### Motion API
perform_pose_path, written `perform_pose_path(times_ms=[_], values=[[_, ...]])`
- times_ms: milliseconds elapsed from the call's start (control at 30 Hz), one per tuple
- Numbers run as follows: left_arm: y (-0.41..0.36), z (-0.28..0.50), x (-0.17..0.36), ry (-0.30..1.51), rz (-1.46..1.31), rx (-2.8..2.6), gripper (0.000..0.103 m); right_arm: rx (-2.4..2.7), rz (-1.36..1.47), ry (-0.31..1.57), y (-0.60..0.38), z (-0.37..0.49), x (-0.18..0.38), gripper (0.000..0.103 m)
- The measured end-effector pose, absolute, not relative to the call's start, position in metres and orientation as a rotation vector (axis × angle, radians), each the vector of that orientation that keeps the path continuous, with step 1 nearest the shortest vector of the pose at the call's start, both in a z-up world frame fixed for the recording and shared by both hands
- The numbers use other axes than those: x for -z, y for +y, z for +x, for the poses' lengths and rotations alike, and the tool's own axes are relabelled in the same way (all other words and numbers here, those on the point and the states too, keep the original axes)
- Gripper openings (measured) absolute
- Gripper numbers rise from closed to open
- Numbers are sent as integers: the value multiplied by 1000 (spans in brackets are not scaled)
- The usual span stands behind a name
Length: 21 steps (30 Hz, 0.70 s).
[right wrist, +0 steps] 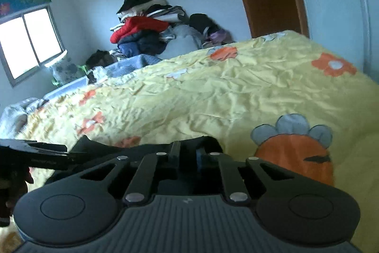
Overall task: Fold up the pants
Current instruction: 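Lower the folded trousers onto the bedspread and open both grippers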
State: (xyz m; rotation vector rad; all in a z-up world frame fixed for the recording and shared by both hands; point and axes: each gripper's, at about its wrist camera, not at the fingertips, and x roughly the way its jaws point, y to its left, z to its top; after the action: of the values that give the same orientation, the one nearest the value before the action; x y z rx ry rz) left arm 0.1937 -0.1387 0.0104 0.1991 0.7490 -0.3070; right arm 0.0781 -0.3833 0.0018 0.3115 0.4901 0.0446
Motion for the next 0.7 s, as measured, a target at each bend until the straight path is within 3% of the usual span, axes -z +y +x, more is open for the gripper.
perform_pose_path(times_ms=[100, 200, 267, 433, 700], values=[[-144, 196, -5, 738, 220, 283, 95, 20, 196, 502, -371, 83, 1, 11], [-145, 189, -7, 723, 234, 277, 95, 25, 183, 515, -371, 85, 5, 13], [-143, 177, -12, 698, 243, 287, 94, 60, 204, 484, -376, 74, 0, 22], [-137, 131, -20, 651, 203, 355, 95, -49, 178, 411, -368, 32, -24, 23], [-138, 84, 9, 621, 253, 373, 101, -135, 31, 577, -335, 27, 6, 22]])
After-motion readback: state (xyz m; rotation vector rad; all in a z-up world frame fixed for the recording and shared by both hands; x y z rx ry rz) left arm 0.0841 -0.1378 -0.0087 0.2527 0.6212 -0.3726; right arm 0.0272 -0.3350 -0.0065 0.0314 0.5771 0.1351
